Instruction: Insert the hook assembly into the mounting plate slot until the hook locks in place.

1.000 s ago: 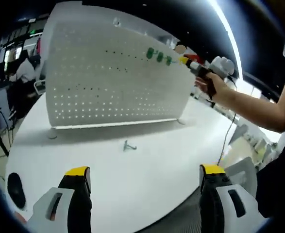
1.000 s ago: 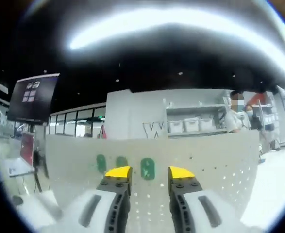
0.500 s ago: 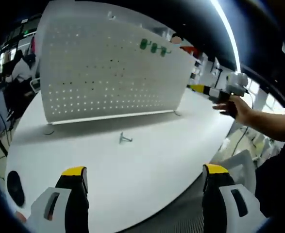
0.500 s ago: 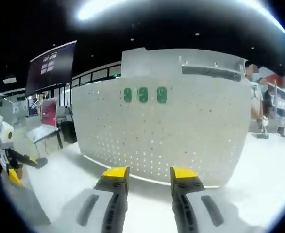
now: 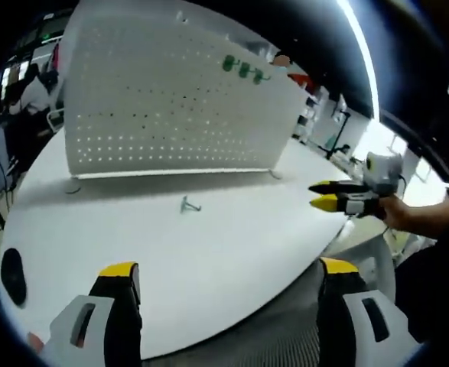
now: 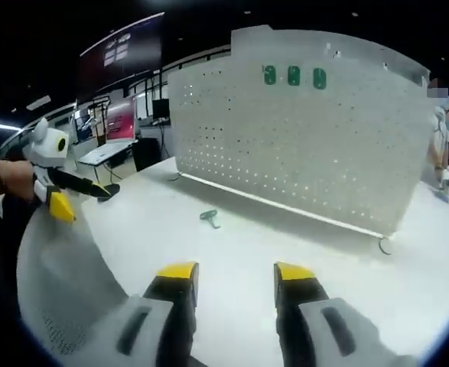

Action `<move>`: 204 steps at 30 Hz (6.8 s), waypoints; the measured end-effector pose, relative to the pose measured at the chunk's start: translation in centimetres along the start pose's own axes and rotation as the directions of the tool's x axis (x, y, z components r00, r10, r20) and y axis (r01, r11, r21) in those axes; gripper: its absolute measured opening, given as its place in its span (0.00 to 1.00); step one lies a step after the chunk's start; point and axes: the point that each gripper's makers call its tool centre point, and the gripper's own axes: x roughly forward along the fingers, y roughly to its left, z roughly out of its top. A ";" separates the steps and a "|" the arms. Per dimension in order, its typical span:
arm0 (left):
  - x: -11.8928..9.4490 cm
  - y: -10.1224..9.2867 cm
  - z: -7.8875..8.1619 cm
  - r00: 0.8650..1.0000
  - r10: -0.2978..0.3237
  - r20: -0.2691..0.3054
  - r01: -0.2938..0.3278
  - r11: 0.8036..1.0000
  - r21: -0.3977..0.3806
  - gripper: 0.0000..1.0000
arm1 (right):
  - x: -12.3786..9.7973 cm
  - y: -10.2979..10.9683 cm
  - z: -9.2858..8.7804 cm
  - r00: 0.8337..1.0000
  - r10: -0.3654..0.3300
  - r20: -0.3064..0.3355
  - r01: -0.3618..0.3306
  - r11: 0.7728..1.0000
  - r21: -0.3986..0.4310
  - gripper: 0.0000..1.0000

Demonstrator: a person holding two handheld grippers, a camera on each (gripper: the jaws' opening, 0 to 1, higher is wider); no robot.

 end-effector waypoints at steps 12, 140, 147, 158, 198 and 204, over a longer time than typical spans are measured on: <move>2.5 2.4 1.3 0.999 0.029 0.022 -0.027 0.997 -0.069 0.94 | -0.2 4.9 -2.0 0.991 0.136 -0.016 -0.134 0.986 0.104 0.34; 4.9 -2.7 7.1 0.987 -0.067 0.145 0.057 0.996 0.067 0.02 | 7.3 10.8 7.6 0.927 0.299 0.225 -0.366 0.598 0.713 0.12; 4.8 -3.2 7.2 0.986 -0.078 0.145 0.065 0.994 0.093 0.02 | 7.2 11.3 8.1 0.920 0.306 0.246 -0.381 0.543 0.748 0.06; 4.4 -3.6 7.6 0.983 -0.089 0.161 0.067 0.988 0.136 0.02 | 6.9 11.3 8.5 0.917 0.297 0.267 -0.384 0.469 0.796 0.01; -0.7 -5.9 10.7 0.917 -0.221 0.333 0.200 0.975 0.098 0.83 | 4.5 10.9 16.1 0.912 0.215 0.350 -0.219 0.975 -0.028 0.00; -0.8 -5.5 11.0 0.923 -0.181 0.339 0.165 0.983 0.076 0.96 | 4.8 10.7 16.2 0.913 0.205 0.351 -0.193 0.979 -0.070 0.00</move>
